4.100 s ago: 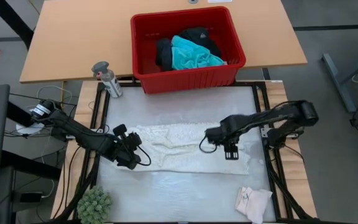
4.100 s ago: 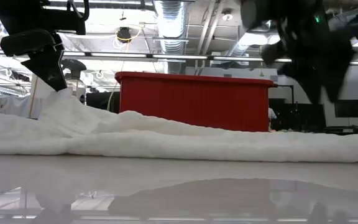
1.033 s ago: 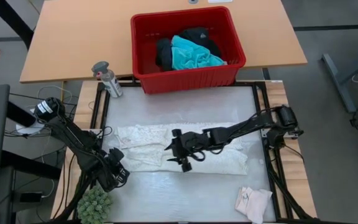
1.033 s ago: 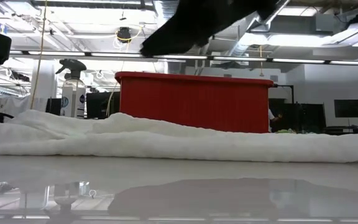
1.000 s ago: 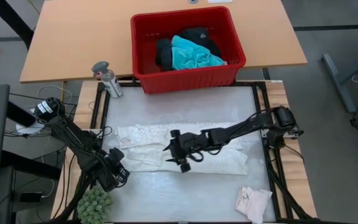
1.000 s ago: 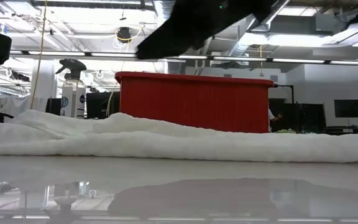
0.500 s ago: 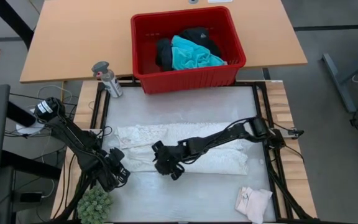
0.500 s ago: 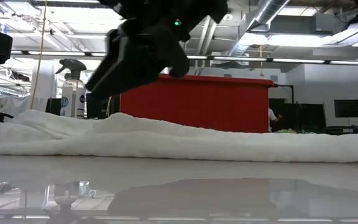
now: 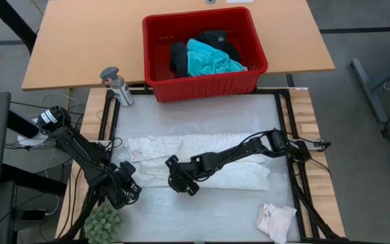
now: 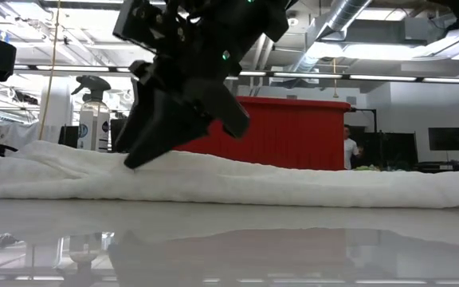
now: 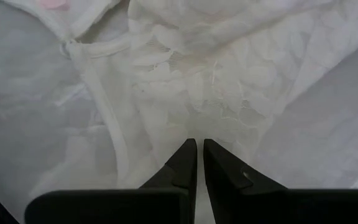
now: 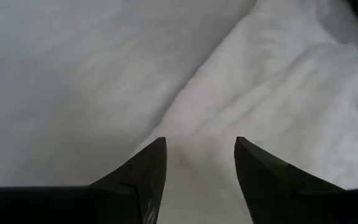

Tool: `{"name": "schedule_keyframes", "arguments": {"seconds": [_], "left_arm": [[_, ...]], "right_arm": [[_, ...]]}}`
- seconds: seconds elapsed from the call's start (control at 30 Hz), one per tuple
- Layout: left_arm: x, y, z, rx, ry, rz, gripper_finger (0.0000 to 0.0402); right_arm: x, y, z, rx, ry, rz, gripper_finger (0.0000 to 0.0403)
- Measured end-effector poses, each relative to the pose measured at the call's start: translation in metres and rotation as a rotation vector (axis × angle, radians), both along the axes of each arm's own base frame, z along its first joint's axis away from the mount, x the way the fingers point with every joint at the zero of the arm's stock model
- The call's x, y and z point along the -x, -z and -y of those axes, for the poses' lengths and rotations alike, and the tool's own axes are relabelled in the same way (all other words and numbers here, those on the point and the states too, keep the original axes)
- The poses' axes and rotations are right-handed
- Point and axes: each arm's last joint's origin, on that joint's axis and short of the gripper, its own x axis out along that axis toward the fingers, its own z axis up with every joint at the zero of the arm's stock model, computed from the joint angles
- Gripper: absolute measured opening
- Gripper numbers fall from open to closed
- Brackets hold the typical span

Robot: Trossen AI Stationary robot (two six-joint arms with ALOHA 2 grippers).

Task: Fold Laundry from Bin
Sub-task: Fold the white blouse

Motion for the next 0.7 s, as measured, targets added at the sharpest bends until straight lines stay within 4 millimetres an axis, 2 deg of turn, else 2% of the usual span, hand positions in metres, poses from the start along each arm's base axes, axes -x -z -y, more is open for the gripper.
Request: {"name": "schedule_keyframes", "arguments": {"seconds": [0.27,0.5,0.7], "left_arm": [[0.000,0.000,0.000,-0.005,0.009,0.000,0.0016],[0.000,0.000,0.000,-0.009,0.009,0.005,0.0016],[0.000,0.000,0.000,-0.012,0.017,0.004,0.0016]], "right_arm": [[0.000,0.001,0.007,0.005,0.020,-0.012,0.0168],[-0.002,0.001,0.017,0.000,0.081,-0.012,0.0098],[-0.001,0.001,0.013,0.000,0.074,-0.015,0.0032]]}}
